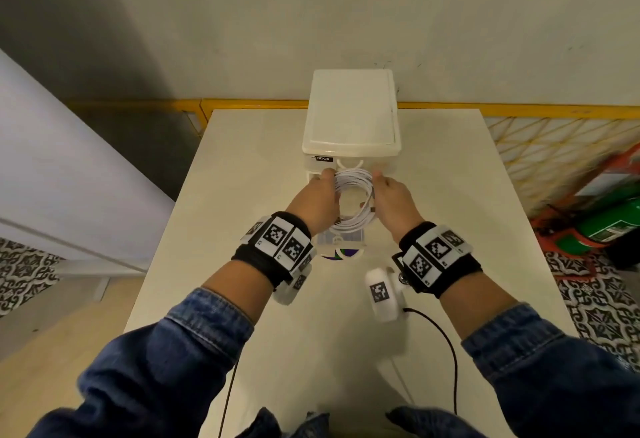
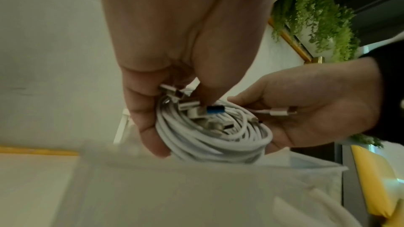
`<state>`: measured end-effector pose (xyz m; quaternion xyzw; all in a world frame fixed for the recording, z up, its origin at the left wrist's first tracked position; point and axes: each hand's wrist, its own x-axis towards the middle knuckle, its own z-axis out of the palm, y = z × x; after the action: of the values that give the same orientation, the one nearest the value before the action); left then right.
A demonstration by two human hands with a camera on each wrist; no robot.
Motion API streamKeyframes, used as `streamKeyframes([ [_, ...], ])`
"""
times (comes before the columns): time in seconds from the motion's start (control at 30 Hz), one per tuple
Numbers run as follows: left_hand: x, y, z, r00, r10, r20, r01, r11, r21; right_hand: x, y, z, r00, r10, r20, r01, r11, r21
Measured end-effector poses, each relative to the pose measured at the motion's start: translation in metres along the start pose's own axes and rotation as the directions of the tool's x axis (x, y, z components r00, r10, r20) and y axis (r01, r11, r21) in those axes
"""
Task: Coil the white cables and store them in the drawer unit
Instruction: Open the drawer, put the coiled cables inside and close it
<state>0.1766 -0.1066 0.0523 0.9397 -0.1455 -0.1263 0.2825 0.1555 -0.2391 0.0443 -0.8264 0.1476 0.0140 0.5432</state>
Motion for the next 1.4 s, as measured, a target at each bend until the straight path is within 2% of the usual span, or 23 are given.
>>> streamKeyframes([
  [0.2,0.01,0.005,-0.004,0.982,-0.104,0.159,0.094,0.993,0.067,-0.006,0.001,-0.009,0.994,-0.108,0.034,0.113,0.958,-0.263],
  [0.3,0.017,0.004,-0.002,0.962,-0.098,0.256,0.064,0.988,0.138,-0.009,0.01,-0.012,0.98,-0.189,0.065,0.199,0.889,-0.413],
  [0.4,0.023,0.005,-0.006,0.948,-0.097,0.302,0.052,0.987,0.155,-0.013,0.016,-0.02,0.965,-0.228,0.134,0.264,0.818,-0.511],
  [0.53,0.029,0.006,-0.009,0.935,-0.044,0.352,-0.01,0.989,0.149,-0.014,0.022,-0.031,0.969,-0.203,0.139,0.244,0.865,-0.439],
  [0.63,0.029,0.01,-0.011,0.932,-0.044,0.359,-0.021,0.984,0.175,-0.015,0.023,-0.034,0.967,-0.207,0.151,0.255,0.844,-0.471],
  [0.7,0.028,0.012,-0.012,0.931,-0.041,0.362,-0.034,0.98,0.198,-0.016,0.023,-0.035,0.969,-0.22,0.113,0.247,0.852,-0.461],
  [0.9,0.023,0.017,-0.011,0.957,-0.05,0.285,-0.041,0.952,0.305,-0.023,0.019,-0.031,0.96,-0.281,0.015,0.253,0.838,-0.484],
  [1.07,0.016,0.021,-0.015,0.979,-0.046,0.197,-0.034,0.924,0.38,-0.014,0.014,-0.029,0.971,-0.235,-0.032,0.188,0.846,-0.5],
  [1.27,0.0,0.009,-0.005,0.954,-0.04,0.296,-0.105,0.882,0.459,-0.003,0.007,-0.024,0.964,-0.253,-0.086,0.191,0.877,-0.441],
  [1.4,-0.006,0.005,0.01,0.974,0.005,0.225,-0.118,0.864,0.49,0.005,0.002,-0.017,0.961,-0.262,-0.092,0.204,0.89,-0.407],
])
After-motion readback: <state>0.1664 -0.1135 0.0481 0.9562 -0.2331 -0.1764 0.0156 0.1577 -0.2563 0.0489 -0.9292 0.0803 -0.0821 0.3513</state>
